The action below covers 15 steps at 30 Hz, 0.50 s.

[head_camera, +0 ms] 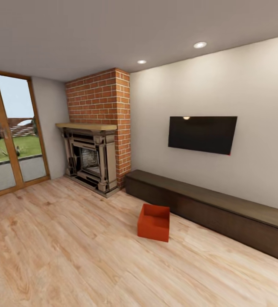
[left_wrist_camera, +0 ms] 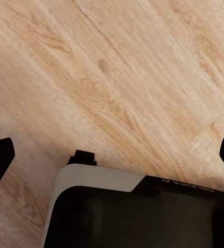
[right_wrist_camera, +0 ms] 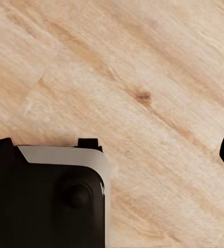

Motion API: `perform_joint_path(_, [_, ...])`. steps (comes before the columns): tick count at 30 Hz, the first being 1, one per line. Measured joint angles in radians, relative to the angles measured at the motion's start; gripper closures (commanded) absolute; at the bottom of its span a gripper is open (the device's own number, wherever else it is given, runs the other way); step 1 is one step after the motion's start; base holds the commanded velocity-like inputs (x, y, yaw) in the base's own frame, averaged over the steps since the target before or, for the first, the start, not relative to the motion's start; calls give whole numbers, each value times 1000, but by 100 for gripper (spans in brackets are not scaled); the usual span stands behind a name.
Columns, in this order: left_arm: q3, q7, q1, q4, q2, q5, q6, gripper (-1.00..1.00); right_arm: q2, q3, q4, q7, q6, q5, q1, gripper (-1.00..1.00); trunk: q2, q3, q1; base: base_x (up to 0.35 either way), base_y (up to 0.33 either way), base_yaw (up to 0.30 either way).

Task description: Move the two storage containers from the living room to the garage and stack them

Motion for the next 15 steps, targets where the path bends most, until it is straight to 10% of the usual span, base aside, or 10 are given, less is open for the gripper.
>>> perform_joint_path(15, [0, 0, 0, 0, -1, -1, 2, -100, 1, 0, 0, 0, 0, 0, 1, -100, 0, 0, 0, 323, 6, -188])
